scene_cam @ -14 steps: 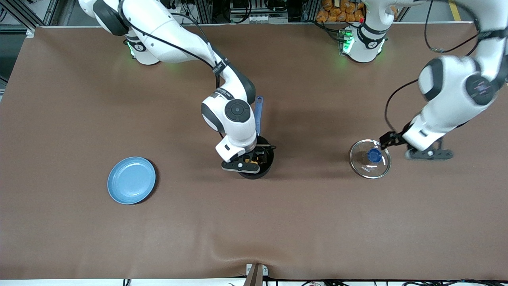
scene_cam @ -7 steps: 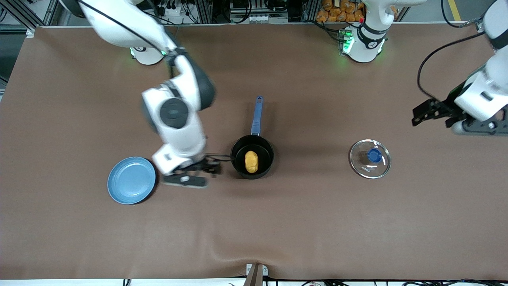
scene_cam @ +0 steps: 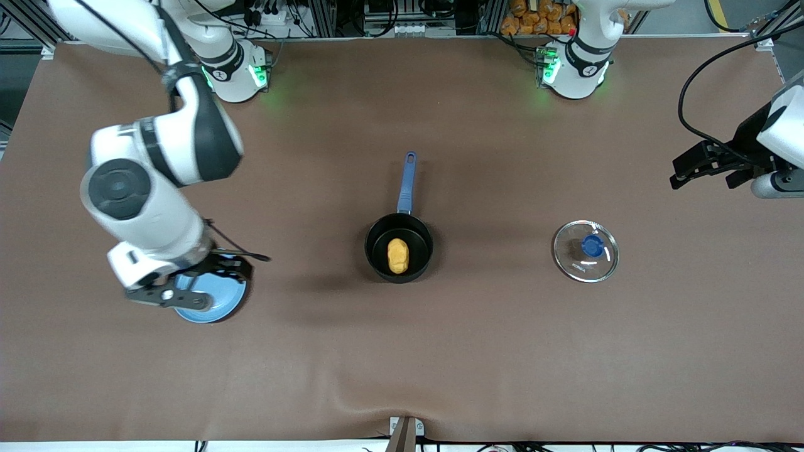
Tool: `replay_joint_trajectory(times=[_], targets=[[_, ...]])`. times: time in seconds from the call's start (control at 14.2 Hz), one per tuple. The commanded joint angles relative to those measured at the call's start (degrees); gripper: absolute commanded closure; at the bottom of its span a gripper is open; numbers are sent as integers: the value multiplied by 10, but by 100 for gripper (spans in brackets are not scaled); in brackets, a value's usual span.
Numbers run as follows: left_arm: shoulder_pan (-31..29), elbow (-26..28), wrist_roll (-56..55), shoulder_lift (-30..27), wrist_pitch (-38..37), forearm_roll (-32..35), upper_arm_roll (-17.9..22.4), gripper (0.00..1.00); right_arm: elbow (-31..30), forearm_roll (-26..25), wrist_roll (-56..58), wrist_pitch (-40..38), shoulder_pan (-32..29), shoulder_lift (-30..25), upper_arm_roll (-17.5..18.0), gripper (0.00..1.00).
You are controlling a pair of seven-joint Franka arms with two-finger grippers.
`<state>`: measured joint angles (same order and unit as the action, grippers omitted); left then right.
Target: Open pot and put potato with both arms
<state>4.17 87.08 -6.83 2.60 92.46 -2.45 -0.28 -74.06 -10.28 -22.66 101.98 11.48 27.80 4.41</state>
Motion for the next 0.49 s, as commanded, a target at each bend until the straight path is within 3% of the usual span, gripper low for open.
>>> replay_joint_trajectory(times=[0.0, 0.14, 0.42], targets=[[-29, -17, -5, 4, -17, 5, -6, 0, -27, 6, 70, -20, -51, -41, 15, 0], [-64, -17, -3, -7, -18, 3, -46, 0, -43, 37, 79, -23, -82, -67, 15, 0], [-66, 3, 1, -32, -13, 9, -46, 0, -96, 90, 162, -24, -138, -125, 14, 0]])
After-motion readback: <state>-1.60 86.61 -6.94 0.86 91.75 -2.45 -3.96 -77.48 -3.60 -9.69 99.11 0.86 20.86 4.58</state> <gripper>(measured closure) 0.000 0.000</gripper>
